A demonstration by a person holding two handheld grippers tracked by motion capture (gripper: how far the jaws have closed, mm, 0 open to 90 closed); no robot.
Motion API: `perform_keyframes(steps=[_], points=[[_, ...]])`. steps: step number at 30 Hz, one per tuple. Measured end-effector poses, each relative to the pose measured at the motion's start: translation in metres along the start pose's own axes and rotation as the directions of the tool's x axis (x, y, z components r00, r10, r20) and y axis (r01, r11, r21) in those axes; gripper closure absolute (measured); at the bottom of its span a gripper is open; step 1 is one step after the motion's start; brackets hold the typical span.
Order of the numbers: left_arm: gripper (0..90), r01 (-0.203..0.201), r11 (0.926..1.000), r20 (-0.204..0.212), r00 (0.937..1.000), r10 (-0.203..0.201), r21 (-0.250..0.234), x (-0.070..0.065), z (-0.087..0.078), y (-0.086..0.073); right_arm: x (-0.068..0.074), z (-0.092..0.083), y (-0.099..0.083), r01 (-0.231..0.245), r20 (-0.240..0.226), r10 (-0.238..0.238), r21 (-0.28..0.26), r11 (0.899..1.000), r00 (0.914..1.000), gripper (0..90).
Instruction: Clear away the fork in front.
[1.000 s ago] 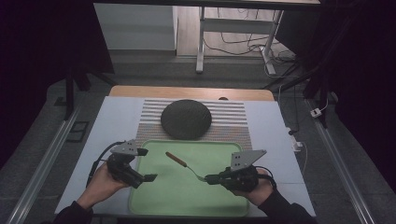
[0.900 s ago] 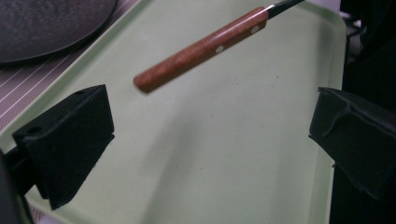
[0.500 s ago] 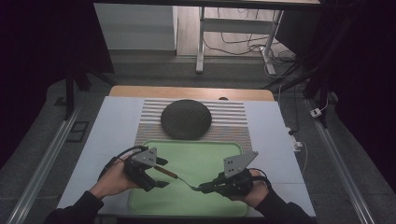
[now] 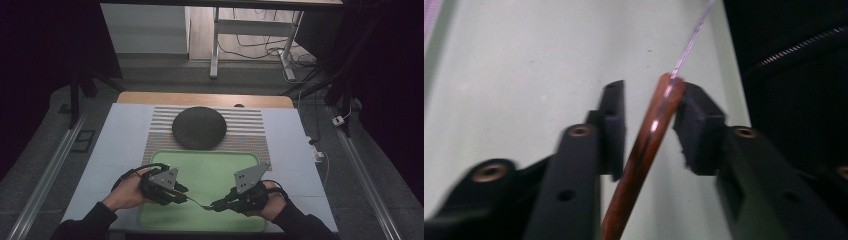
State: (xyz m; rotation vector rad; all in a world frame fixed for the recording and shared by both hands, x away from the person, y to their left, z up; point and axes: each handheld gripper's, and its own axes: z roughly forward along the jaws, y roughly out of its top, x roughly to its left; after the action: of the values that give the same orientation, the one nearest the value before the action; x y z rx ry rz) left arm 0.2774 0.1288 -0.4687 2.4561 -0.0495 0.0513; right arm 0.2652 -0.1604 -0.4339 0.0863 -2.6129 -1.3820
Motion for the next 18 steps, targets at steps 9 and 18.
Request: perform_keyframes(steps=[9, 18], points=[[79.1, -0.059, 0.9970, 0.061, 0.9966, 0.056, 0.051, -0.006, 0.006, 0.002, -0.003, 0.000, -0.006, -0.008, 0.068, 0.006, 0.029, 1.000, 0.9976, 83.2], [79.3, 0.093, 0.9944, 0.031, 0.9950, -0.095, 0.050, 0.004, 0.002, -0.003, -0.012, -0.007, -0.013, -0.101, 0.228, 0.100, -0.005, 0.995, 0.9686, 60.9]])
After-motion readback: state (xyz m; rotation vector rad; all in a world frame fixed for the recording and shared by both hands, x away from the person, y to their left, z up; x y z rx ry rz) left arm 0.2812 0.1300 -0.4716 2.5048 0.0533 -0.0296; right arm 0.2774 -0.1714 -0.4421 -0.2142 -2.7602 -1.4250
